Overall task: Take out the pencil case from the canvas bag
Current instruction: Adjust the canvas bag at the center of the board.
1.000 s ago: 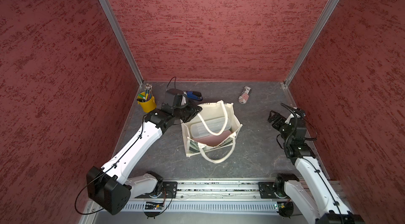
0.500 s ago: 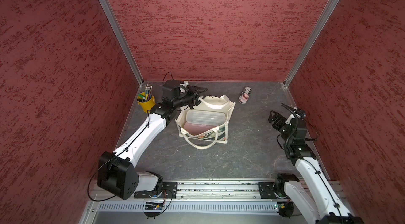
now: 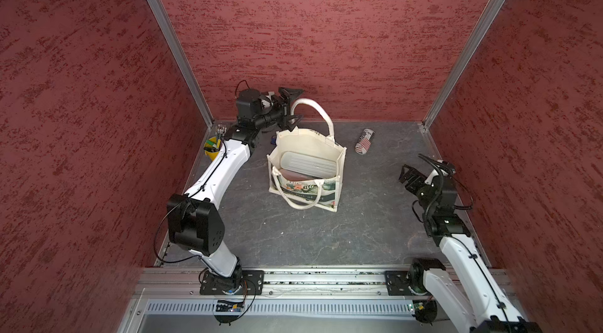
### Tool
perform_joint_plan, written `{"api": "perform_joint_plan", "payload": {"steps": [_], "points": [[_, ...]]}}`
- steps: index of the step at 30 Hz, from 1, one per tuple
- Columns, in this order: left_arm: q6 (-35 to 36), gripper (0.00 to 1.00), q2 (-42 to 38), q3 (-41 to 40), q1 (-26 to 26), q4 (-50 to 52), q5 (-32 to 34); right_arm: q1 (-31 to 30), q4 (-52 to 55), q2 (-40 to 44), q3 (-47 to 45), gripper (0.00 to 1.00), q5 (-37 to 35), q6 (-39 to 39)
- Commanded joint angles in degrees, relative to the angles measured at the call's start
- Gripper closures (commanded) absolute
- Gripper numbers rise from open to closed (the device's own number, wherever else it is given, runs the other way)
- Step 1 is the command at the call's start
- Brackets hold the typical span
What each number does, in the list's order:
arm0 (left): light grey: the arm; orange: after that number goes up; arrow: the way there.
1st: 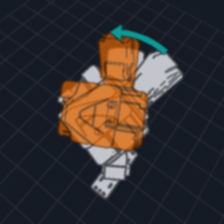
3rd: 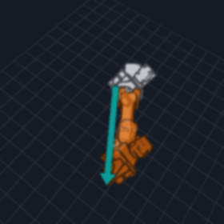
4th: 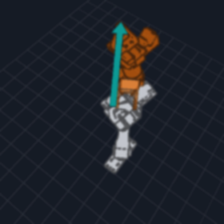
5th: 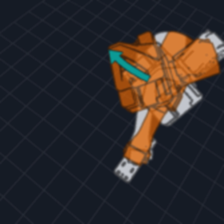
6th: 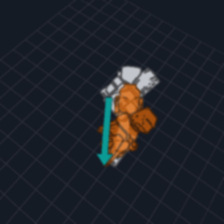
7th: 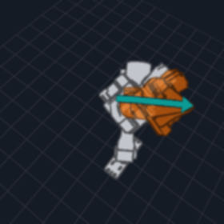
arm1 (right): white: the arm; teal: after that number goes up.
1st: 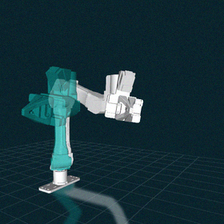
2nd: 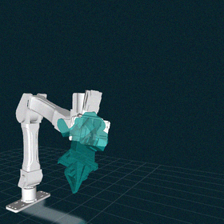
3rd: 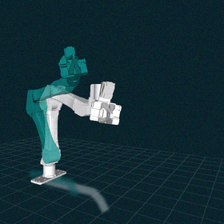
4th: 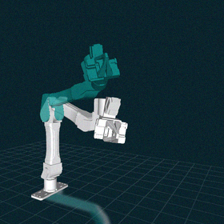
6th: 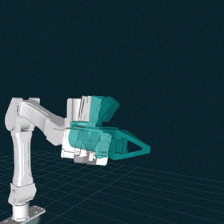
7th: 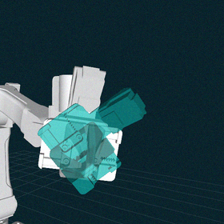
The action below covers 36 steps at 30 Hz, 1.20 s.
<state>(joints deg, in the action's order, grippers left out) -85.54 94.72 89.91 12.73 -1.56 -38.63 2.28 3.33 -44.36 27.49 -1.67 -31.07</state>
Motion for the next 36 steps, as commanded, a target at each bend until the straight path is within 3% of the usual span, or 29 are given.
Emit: {"api": "perform_joint_plan", "payload": {"steps": [1,9,12,15,18,22,26,29,31,33,36], "points": [[-3.3,0.0,3.3,4.1,-1.3,-6.3,-2.3,-0.2,0.5,0.2,1.7,0.01,0.5,0.1],[-1.3,0.0,15.3,21.3,-1.0,1.7,-4.7,-0.3,0.7,0.3,1.7,0.01,0.5,0.1],[5.7,0.0,17.5,27.2,-0.9,7.5,-6.1,-0.3,0.4,0.1,1.5,0.01,0.7,-0.3],[19.3,0.0,16.5,32.1,-1.2,19.3,-6.0,-0.3,-0.1,-0.2,1.2,0.01,1.2,-0.5],[37.5,0.0,16.1,41.1,-1.8,36.5,-4.2,-0.3,-0.6,-0.8,1.1,0.01,1.7,-0.9],[60.2,0.0,17.2,52.7,-1.8,57.4,2.5,-0.3,-0.4,-1.0,1.5,0.01,2.0,-0.9],[79.2,0.0,16.9,53.8,-0.2,68.0,9.6,-0.3,-0.2,-0.7,1.5,0.01,2.1,-1.1],[93.1,0.0,17.9,52.5,4.0,75.8,20.4,-0.3,-0.2,-0.6,1.3,0.01,2.5,-1.5],[99.7,0.0,19.7,50.9,7.7,79.7,30.3,-0.3,-0.2,-0.6,1.3,0.01,2.6,-1.7],[102.4,0.0,21.7,50.6,10.1,81.9,35.4,-0.3,-0.2,-0.7,1.3,0.01,2.7,-1.9],[102.7,0.0,22.0,48.2,10.3,80.4,35.5,-0.3,-0.2,-0.8,1.4,0.01,2.8,-2.1]]}}
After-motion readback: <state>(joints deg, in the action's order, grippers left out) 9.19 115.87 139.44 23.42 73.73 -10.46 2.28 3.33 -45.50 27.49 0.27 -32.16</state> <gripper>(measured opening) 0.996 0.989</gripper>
